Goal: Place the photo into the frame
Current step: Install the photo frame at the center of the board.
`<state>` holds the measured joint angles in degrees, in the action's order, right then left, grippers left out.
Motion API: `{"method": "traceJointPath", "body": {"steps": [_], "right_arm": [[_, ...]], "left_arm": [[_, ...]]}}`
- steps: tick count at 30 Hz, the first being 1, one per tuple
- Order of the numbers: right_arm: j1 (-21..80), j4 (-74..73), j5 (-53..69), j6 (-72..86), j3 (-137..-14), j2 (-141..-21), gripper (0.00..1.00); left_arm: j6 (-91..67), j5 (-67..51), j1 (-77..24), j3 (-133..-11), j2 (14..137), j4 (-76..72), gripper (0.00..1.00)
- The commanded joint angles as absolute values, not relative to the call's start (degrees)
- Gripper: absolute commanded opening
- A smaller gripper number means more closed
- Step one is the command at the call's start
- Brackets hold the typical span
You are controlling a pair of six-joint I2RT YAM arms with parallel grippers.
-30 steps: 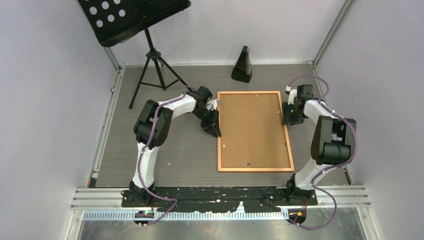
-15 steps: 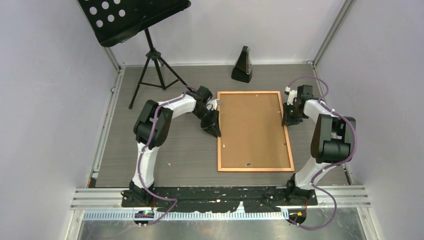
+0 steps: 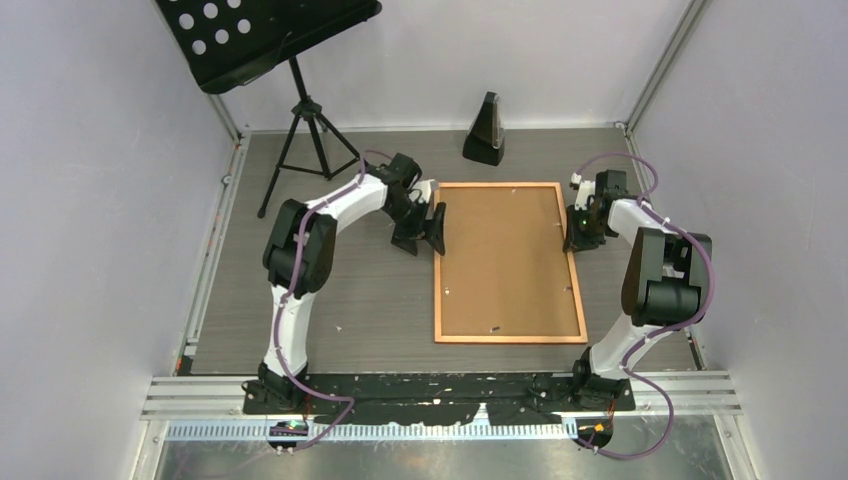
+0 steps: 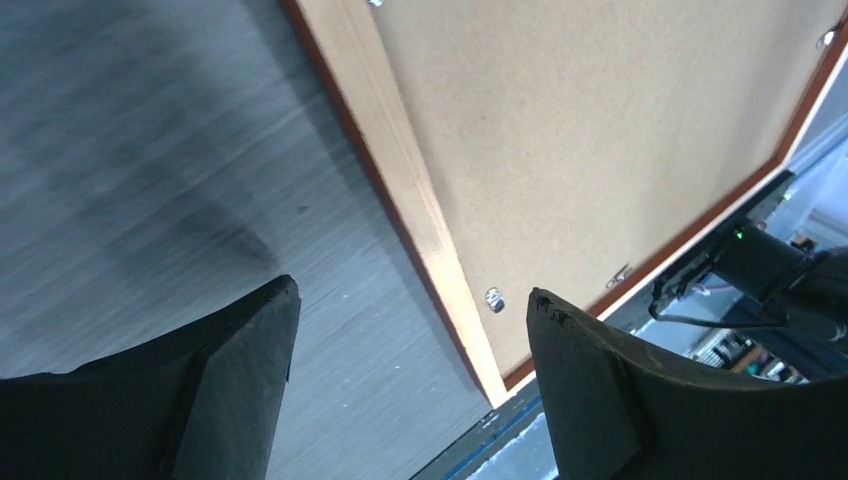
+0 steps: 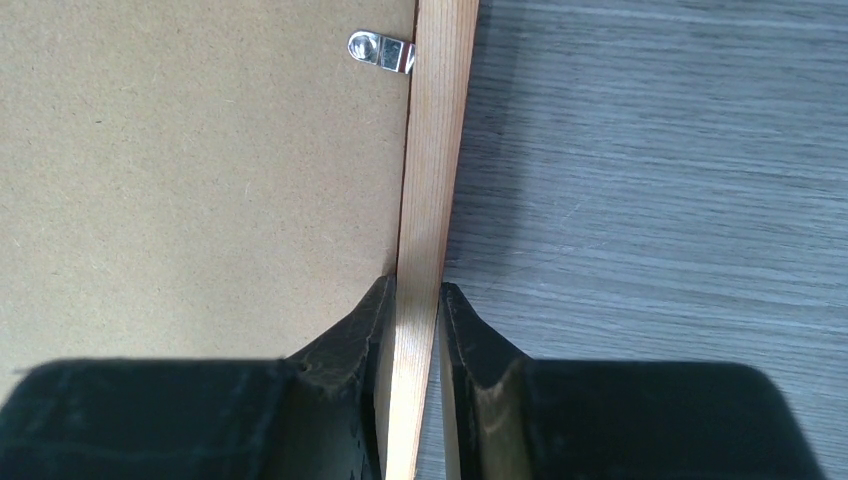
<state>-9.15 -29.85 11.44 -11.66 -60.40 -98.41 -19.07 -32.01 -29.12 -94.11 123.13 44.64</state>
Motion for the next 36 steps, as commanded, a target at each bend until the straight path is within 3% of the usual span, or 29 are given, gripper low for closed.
{"method": "traceJointPath", "body": {"steps": [1, 12, 15, 36], "right_arm": [[-9.2, -30.5, 13.6, -12.9, -61.9, -98.1, 0.06], [-9.2, -31.8, 15.7, -19.9, -60.9, -96.5, 0.05], [-9.1, -32.2, 17.3, -21.9, -60.9, -96.2, 0.05], [-9.1, -34.3, 20.3, -30.5, -57.8, -94.3, 0.05]], "left_arm": [[-15.3, -26.0, -27.7, -100.4, 124.0, 50.5, 0.83], [-13.5, -19.7, -26.9, -113.9, 130.4, 54.8, 0.82], [-13.2, -19.0, -26.9, -116.5, 132.2, 55.6, 0.77], [-13.1, -18.7, -26.9, -121.3, 137.0, 56.6, 0.71]]}}
